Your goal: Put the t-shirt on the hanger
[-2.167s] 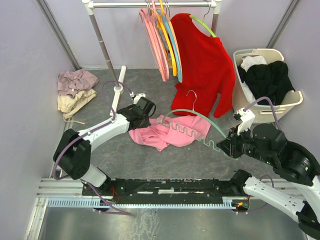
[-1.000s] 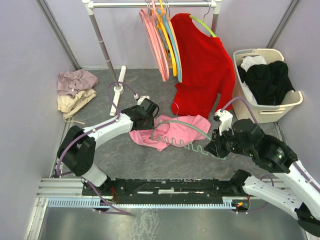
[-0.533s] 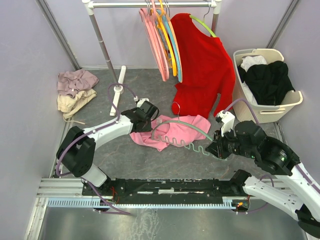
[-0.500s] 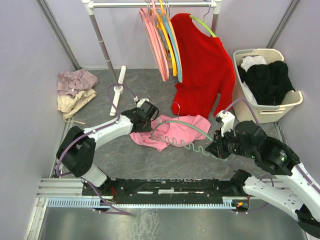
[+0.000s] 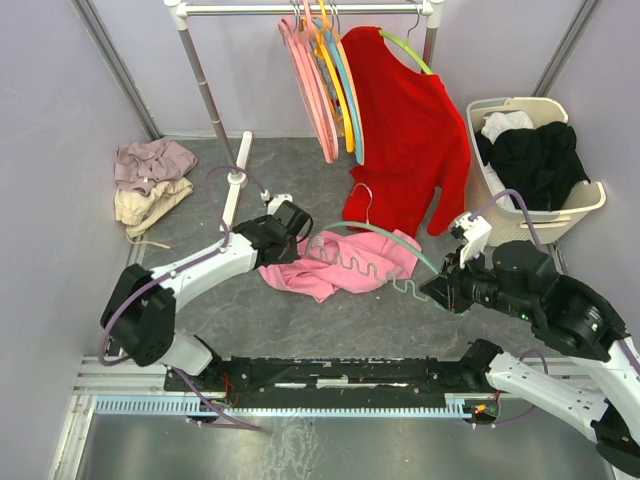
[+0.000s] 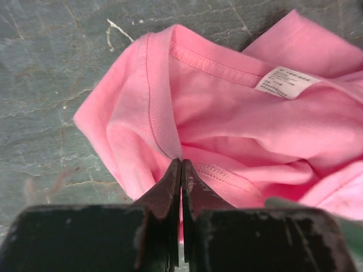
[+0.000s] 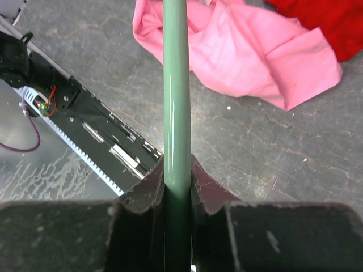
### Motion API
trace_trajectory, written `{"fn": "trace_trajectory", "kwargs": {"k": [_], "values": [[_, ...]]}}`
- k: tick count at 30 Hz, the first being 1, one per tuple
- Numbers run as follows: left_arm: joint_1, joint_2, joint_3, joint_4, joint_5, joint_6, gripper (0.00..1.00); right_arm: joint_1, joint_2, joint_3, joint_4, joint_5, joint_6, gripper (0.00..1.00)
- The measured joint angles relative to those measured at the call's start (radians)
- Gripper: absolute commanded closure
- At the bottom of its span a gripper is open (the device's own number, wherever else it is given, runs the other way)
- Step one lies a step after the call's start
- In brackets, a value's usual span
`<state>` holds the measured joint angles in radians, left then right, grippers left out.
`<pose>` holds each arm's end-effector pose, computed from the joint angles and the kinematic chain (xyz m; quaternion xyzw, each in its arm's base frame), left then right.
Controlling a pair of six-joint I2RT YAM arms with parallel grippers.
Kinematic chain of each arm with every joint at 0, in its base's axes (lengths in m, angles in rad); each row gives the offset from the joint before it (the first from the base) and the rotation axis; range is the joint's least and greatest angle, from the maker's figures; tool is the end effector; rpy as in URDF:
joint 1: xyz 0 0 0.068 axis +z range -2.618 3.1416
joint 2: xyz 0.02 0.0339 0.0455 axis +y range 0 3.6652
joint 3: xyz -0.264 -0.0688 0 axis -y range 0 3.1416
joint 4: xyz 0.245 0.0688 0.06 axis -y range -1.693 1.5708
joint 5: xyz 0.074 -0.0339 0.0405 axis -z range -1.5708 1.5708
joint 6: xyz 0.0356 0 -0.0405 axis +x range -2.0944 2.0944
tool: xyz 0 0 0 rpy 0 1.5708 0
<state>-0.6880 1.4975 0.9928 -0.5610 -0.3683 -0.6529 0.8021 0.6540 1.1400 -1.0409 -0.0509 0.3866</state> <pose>0.2368 -0.1781 0.2170 -0.0290 0.9526 -0.0137 0.3026 0.0628 0.0675 0.3839 -0.1923 0.8521 0.2907 0.3904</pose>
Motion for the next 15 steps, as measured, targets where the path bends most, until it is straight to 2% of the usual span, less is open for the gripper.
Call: {"fn": "trace_trajectory", "kwargs": {"k": [7,15], "values": [[-0.005,-0.117,0.039,-0.059,-0.023,0.0,0.97,0.0,0.026,0.042,0.027,0.025,-0.027,0.98],[-0.006,-0.138,0.063,-0.095,-0.023,0.001,0.97,0.0,0.145,0.016,0.129,-0.033,-0.063,0.98]]}}
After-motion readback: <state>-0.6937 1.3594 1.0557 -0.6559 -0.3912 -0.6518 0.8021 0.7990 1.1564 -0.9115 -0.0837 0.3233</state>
